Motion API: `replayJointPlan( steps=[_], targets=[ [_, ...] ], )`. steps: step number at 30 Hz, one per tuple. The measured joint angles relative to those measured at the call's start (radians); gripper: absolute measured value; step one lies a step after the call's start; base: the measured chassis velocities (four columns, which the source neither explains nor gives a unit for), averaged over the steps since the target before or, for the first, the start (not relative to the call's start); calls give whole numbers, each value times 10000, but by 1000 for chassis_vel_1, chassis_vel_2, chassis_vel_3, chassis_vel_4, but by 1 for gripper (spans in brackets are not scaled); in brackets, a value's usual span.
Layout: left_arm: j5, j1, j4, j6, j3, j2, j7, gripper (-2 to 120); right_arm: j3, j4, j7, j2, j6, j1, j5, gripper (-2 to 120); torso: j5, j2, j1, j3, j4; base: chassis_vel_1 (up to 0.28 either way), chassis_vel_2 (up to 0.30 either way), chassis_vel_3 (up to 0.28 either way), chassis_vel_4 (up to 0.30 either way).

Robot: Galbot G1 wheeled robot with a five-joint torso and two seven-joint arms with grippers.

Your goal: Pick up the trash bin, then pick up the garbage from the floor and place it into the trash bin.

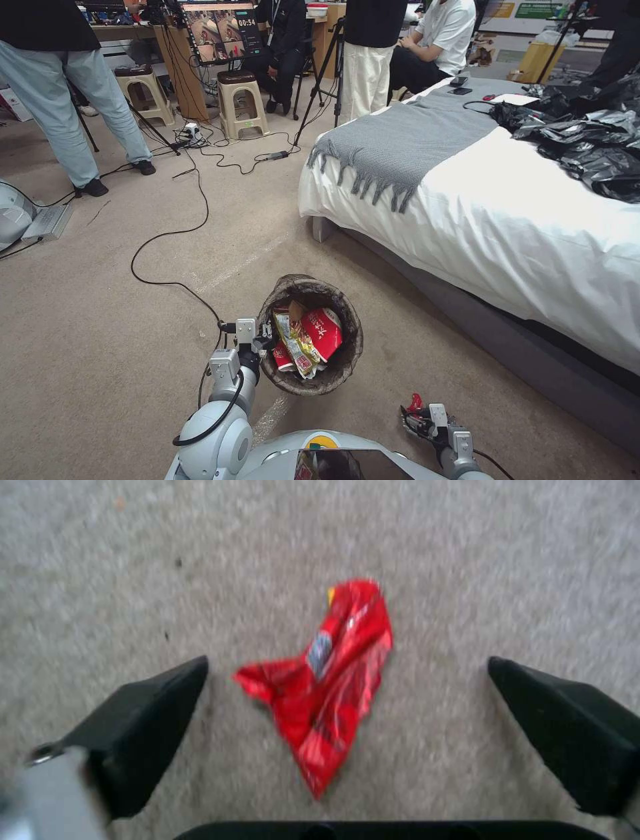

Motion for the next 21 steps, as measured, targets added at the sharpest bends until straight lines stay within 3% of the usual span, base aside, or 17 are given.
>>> replayJointPlan(
  steps=[1, 10, 21],
  targets=[
    [2, 17, 0, -4, 0, 5, 1, 3, 1, -72, -17, 64, 26, -1, -41, 90, 0, 0, 0, 0, -1, 0, 0, 0, 0],
    [37, 86, -54, -45, 4, 10, 3, 3, 37, -167, -39, 220, 70, 7, -129, 62, -5, 0, 0, 0, -1, 0, 0, 0, 0],
    [113, 137, -128, -72, 22, -3, 13, 3, 118, -367, -139, 280, 332, 47, -313, 18, 3, 0, 0, 0, 2, 0, 0, 0, 0]
  ],
)
